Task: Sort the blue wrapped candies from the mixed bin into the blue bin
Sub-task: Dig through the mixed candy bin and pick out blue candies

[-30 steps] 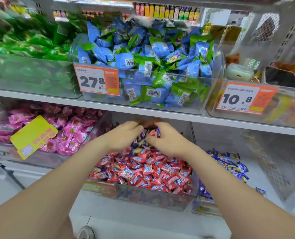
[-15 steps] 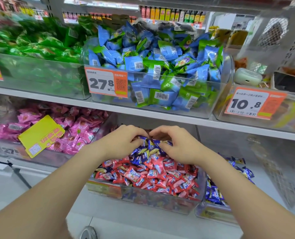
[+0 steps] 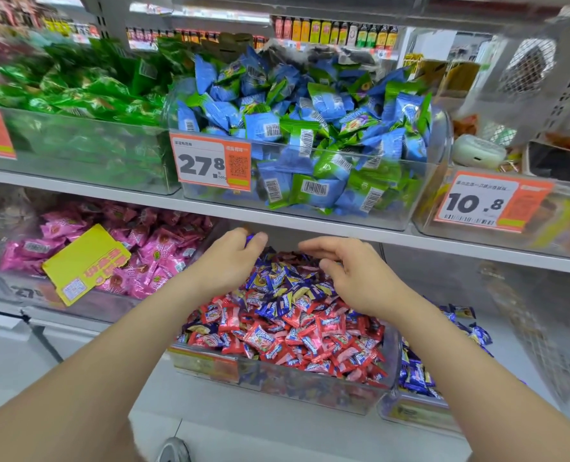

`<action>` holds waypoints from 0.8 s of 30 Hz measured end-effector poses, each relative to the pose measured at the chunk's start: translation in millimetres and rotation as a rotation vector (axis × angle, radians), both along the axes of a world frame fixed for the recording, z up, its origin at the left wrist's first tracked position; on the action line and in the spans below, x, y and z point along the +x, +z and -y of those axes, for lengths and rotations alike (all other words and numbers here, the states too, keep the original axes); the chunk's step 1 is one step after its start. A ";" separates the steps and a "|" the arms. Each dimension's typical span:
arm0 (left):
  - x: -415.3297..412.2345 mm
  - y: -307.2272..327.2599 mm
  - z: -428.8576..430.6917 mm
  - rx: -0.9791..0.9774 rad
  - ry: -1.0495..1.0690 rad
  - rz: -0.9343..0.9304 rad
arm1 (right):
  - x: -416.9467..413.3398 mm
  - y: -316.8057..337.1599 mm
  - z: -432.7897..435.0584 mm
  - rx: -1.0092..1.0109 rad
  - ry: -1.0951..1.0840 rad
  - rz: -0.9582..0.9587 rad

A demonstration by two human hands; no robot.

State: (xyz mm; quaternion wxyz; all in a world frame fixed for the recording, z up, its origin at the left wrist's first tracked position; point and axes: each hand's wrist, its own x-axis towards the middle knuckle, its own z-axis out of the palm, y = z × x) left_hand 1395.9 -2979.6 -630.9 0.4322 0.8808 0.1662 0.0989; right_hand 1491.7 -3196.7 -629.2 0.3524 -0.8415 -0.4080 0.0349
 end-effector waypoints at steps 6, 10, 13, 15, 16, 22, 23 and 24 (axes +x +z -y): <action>0.6 -4.7 -10.3 -0.165 -0.103 -0.008 | -1.1 -0.9 0.1 -0.173 -0.071 0.058; 0.5 -3.9 -9.6 -0.117 -0.242 -0.024 | 0.6 3.8 -2.0 -0.121 -0.065 0.017; 0.1 -4.2 -8.0 -0.053 -0.310 0.006 | 2.3 3.8 -2.1 -0.119 -0.086 0.048; 0.3 -5.3 -8.6 0.065 -0.302 0.048 | 3.7 0.4 -3.2 -0.196 -0.058 0.088; 0.1 -4.8 -8.5 0.110 -0.283 0.060 | 4.3 -1.2 -3.9 -0.249 -0.021 0.099; -10.0 -1.0 1.4 0.230 -0.447 -0.050 | 11.8 -14.4 -2.5 -0.564 0.077 0.085; -10.7 -3.8 1.4 0.306 -0.469 -0.090 | 12.0 -15.8 -1.8 -0.573 0.072 0.087; -10.3 -6.0 1.7 0.379 -0.477 -0.106 | 12.4 -15.5 -1.1 -0.558 0.069 0.082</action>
